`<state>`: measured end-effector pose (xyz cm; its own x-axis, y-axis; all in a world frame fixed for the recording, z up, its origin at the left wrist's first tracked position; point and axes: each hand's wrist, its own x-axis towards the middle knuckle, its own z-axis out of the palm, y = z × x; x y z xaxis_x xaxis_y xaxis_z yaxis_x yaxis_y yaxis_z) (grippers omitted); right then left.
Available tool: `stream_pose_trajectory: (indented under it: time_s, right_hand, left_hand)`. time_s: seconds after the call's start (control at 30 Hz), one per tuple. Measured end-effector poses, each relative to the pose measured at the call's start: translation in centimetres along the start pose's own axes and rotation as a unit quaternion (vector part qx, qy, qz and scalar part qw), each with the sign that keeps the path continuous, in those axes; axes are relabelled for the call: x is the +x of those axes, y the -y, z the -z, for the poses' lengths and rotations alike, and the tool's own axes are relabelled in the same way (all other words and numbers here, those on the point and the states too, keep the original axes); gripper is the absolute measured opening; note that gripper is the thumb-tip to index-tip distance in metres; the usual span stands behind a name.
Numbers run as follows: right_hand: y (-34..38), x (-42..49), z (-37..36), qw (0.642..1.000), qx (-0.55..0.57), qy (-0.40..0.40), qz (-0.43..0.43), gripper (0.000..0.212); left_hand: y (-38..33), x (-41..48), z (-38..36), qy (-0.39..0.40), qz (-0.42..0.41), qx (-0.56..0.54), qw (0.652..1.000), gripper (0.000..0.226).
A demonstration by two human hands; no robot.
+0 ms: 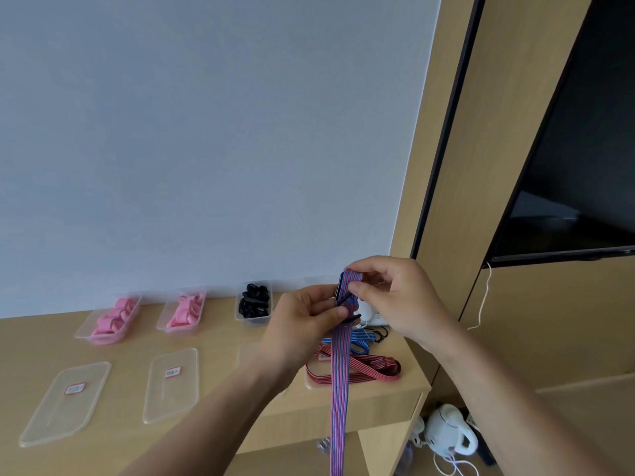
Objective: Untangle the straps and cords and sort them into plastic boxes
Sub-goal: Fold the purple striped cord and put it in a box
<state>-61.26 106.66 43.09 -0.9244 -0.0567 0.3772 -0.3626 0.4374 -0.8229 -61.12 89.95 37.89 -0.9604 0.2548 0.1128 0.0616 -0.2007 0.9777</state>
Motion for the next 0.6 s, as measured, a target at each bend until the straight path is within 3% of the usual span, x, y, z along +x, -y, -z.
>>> stream_pose_trajectory:
  time_s: [0.1,0.27,0.47,0.6]
  right_hand:
    - [0.0,-0.3,0.1,0.999,0.011,-0.037,0.013,0.036]
    - [-1.0,-0.9,0.1,0.986,-0.041,-0.128,0.095,0.028]
    - [-2.5,-2.1,-0.7,0.939,-0.106,-0.218,0.243,0.014]
    - [-3.0,-3.1,-1.7,0.926,-0.133,-0.211,0.283,0.021]
  left_hand:
    - [0.6,-0.3,-0.4,-0.022,0.022,0.007,0.999,0.013]
    - [1.6,-0.7,-0.4,-0.053,0.069,0.063,0.994,0.017]
    - [0.8,-0.5,-0.4,0.006,0.106,-0.075,0.992,0.033]
    - [0.1,-0.3,-0.5,0.008,0.111,-0.143,0.983,0.036]
